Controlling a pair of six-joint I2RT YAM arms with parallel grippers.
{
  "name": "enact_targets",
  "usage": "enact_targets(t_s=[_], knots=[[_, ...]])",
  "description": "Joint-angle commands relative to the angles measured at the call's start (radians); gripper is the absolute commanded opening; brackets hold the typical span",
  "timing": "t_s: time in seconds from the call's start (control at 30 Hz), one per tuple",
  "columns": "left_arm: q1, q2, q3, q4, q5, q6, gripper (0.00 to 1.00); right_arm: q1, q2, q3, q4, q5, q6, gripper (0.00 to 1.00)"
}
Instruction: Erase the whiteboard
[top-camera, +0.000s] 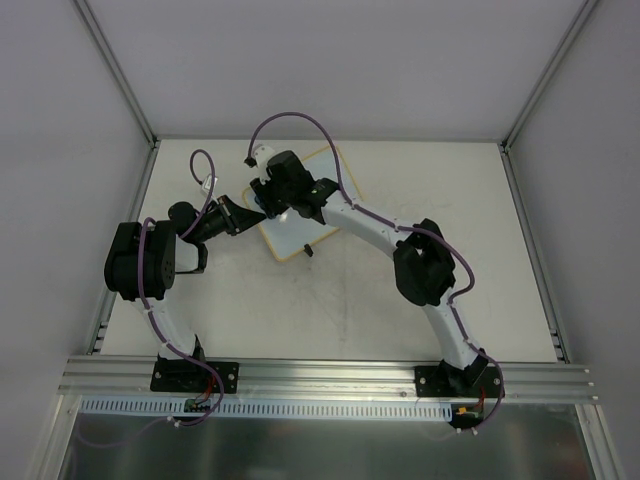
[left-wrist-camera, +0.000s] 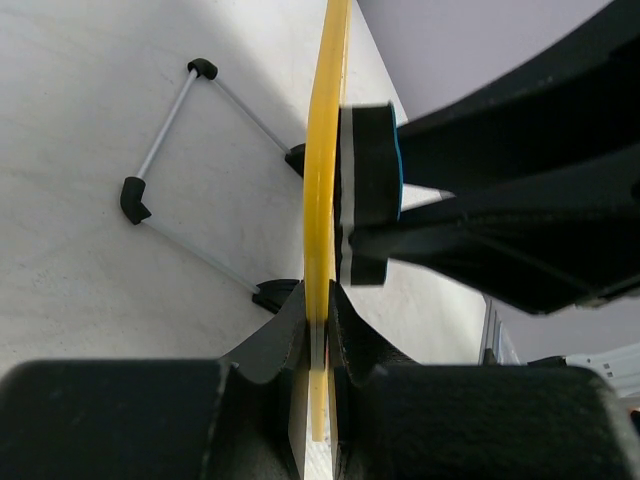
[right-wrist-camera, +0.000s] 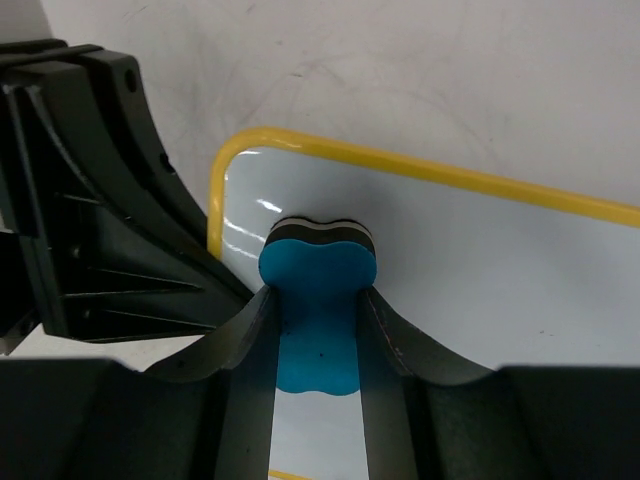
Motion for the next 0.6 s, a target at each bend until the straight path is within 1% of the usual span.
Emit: enact_targets(t_s=[0.0, 0.1, 0.2, 0.3, 0.43, 0.57], knots=[[-0.014, -0.044, -0.004, 0.380, 0.033, 0.029, 0.00, 0.027, 0.023, 0.046, -0.023, -0.017, -0.012, 0.00], [-0.014, -0.046, -0.004, 0.380, 0.033, 0.029, 0.00, 0.039, 0.032, 0.063, -0.034, -0.003, -0.017, 0.00], [-0.014, -0.048, -0.006, 0.380, 0.034, 0.029, 0.00, 0.036, 0.035, 0.075, -0.043, 0.044, -0.020, 0.00], [-0.014, -0.048, -0.007, 0.380, 0.033, 0.029, 0.00, 0.021, 0.041, 0.089, -0.044, 0.049, -0.019, 0.00], [-0.014, -0.049, -0.009, 0.380, 0.034, 0.031, 0.00, -0.024, 0.071, 0.163, -0.086, 0.046, -0.003, 0.00], [-0.014, -0.052, -0.013, 0.380, 0.033, 0.032, 0.00, -0.079, 0.083, 0.169, -0.086, 0.027, 0.017, 0.00]])
